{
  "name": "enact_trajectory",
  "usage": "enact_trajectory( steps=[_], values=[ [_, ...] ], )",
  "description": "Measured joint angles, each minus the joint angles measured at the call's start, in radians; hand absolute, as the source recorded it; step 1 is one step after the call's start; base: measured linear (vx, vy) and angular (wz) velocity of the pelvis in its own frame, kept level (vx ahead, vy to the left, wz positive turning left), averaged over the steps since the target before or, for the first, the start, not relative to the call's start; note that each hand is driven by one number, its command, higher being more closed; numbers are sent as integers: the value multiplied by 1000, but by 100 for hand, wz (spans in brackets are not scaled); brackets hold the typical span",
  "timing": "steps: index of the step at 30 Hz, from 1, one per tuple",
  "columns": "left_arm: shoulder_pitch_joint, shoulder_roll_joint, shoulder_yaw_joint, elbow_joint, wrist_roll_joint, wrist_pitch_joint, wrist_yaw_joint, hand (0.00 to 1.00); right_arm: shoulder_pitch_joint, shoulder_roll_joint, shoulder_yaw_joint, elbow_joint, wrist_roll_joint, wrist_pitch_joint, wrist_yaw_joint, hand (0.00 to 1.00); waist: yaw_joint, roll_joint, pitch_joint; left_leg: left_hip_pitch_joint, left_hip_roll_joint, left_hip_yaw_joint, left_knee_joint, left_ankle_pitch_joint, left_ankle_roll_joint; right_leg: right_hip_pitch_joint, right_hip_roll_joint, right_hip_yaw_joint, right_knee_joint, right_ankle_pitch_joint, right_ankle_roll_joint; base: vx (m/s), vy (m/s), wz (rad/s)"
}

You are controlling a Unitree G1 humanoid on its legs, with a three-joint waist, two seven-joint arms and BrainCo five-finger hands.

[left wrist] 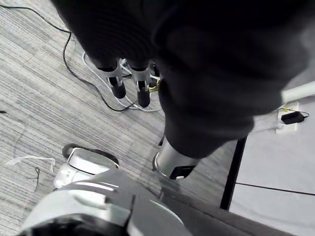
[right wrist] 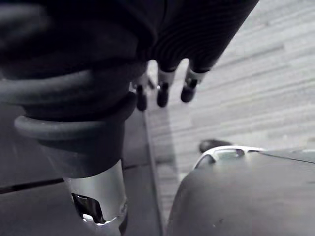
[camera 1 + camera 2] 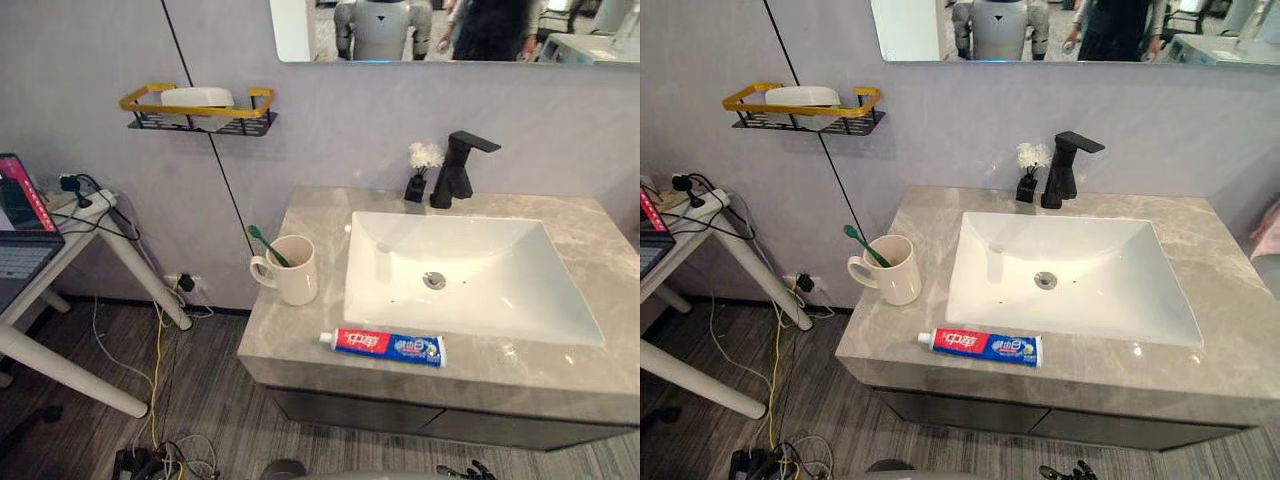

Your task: Organize washtable

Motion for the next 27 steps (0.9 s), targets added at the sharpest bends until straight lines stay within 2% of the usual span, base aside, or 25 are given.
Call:
enact_trajectory(
  steps=[1,2,4,5,7,8,10,13,18,20,23,24,25,27],
  values=[
    [-3,-2,5,6,2,4,-1,0,3,5,-24,-3,7,0,-2,0,-13,16,0,-6,-3,19,-42,-42,-21,-1,3,15,-37,21,26,-101,209,-16],
    [-2,7,3,5,3,3,-1,0,6,12,-30,-2,10,0,-1,0,-14,5,-14,-4,-13,34,-74,-36,-17,-4,-1,19,-58,21,25,-57,205,-23],
    [-15,38,-13,2,10,3,-1,0,30,47,-48,4,26,3,1,0,-24,-46,-30,1,-55,70,-179,-6,-19,-29,-18,66,-54,27,13,61,85,-14],
    [-14,49,-21,1,11,3,-1,0,37,56,-48,5,27,4,0,0,-32,-61,-35,2,-74,73,-201,7,-19,-27,-20,69,-55,22,16,83,42,-7],
    [-20,55,-47,6,14,4,1,0,46,61,-66,7,35,3,-1,0,-36,-60,-37,36,-101,90,-271,50,-10,-33,-41,91,-66,33,25,61,58,-29],
    [-24,54,-56,6,17,4,3,0,59,59,-75,1,35,2,-1,0,-35,-58,-38,100,-115,119,-349,92,-4,-32,-51,120,-47,34,23,25,67,-36],
    [-24,48,-71,6,19,2,3,0,61,50,-75,0,34,2,-1,0,-35,-44,-46,138,-122,141,-392,113,-5,-34,-49,140,-39,28,32,65,49,-42],
    [-26,42,-76,5,22,-2,5,0,60,41,-73,1,33,4,-1,0,-34,-36,-52,170,-129,169,-421,120,-3,-34,-49,170,-41,25,37,89,32,-33],
    [-45,50,-81,-9,6,-6,27,0,57,45,-66,6,31,4,-3,0,-35,-46,-57,179,-135,157,-415,125,6,-17,-43,163,-58,29,43,146,4,2],
    [-42,39,-81,-85,-11,-7,67,0,57,47,-64,9,28,3,-4,0,-35,-45,-56,178,-130,135,-414,125,6,-4,-38,138,-61,29,43,94,-49,31],
    [0,21,-28,-414,-28,-8,134,0,56,41,-38,8,23,2,-5,0,-32,-37,-51,163,-122,97,-399,125,6,14,-35,95,-56,24,35,52,-56,42],
    [9,21,24,-541,-28,-11,157,0,57,42,-26,5,21,0,-5,0,-32,-38,-51,152,-115,88,-387,124,5,18,-35,82,-52,21,31,-24,-68,41],
    [14,22,125,-767,-11,-19,205,0,57,43,-23,4,11,-2,-6,0,-29,-35,-49,133,-111,76,-370,121,3,18,-36,67,-32,12,29,-40,-67,42],
    [13,44,240,-1015,58,-27,271,0,57,45,-9,2,-11,-4,-9,0,-24,-33,-48,124,-107,69,-344,94,5,20,-45,54,-6,-17,40,-38,-37,29]
  ],
)
